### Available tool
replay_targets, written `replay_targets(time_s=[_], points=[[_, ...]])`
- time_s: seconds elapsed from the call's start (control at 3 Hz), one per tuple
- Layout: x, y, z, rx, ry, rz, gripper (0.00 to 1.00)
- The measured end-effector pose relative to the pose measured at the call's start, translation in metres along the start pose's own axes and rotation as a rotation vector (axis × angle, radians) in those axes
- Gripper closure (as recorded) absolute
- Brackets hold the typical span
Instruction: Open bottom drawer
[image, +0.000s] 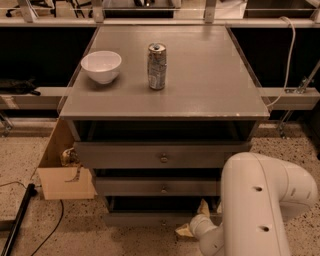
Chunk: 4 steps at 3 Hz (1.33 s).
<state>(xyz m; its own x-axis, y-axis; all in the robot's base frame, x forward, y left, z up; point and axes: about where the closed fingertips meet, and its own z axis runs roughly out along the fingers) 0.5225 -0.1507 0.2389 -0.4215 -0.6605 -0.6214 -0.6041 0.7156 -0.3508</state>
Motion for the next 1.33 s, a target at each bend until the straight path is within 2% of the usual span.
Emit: replay_targets(time_s=[0.33,1.0,1.33], points=[[-0.021,0.000,0.009,0.029,0.024,-0.135,0.00],[-0.021,0.001,0.008,0.029,0.024,-0.135,0.00],[0.011,0.043,-0.006,0.002,0.007,-0.040,0.00]])
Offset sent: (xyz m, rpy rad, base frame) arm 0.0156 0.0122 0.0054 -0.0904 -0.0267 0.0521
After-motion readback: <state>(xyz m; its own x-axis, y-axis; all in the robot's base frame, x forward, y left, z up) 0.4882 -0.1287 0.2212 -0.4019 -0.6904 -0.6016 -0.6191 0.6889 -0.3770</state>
